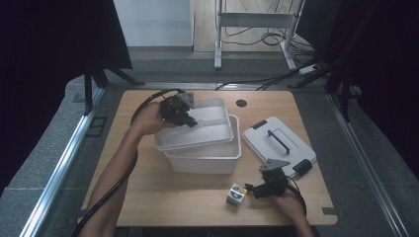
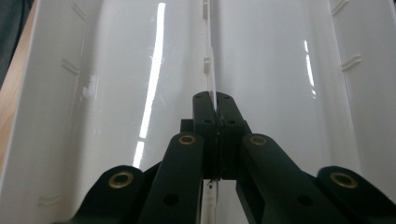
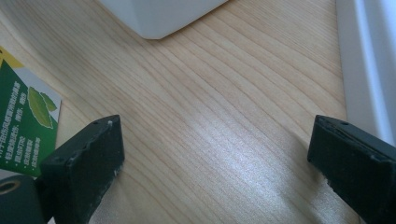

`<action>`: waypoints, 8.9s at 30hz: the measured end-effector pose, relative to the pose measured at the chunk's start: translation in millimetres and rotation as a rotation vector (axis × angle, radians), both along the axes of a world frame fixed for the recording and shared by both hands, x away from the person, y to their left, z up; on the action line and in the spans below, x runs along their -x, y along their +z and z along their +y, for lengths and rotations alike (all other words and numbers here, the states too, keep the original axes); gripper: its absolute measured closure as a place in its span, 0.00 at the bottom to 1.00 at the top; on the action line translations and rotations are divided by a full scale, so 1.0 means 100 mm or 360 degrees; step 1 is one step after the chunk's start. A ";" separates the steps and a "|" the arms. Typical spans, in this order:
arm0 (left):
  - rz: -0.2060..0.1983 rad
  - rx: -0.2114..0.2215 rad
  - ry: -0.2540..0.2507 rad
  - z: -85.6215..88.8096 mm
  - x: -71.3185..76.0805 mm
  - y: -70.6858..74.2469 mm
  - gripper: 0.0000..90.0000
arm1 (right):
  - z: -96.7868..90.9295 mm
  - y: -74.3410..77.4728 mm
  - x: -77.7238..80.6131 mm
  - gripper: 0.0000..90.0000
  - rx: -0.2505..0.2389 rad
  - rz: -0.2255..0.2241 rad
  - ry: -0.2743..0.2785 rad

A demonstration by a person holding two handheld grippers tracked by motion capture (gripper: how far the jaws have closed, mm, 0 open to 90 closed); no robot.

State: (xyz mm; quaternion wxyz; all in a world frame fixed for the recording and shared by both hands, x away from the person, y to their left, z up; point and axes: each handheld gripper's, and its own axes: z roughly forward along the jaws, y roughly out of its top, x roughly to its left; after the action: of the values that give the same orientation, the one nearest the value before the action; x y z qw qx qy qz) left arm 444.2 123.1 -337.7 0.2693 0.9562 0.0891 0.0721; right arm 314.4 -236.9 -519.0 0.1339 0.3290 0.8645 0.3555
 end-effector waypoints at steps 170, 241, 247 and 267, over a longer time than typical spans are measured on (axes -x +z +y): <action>0.0058 0.0331 0.0799 0.61 1.56 -1.84 0.00 | 0.53 0.31 0.62 0.22 0.0023 0.0101 0.0253; 0.0059 0.0330 0.0799 0.62 1.56 -1.84 0.00 | 1.15 1.74 -0.56 0.50 0.0125 0.0028 0.0245; 0.0056 0.0329 0.0798 0.62 1.56 -1.84 0.00 | 1.26 1.52 -0.73 0.50 0.0156 0.0059 0.0207; 0.0057 0.0332 0.0798 0.62 1.56 -1.84 0.00 | 1.47 1.14 -0.90 0.47 0.0289 0.0158 0.0205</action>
State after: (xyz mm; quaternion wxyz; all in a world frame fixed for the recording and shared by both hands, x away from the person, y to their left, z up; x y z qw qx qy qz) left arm 288.3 184.7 -521.8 0.3384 0.8726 0.3347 0.1100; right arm 404.8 -90.2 -405.4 0.0970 0.2765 0.9181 0.2669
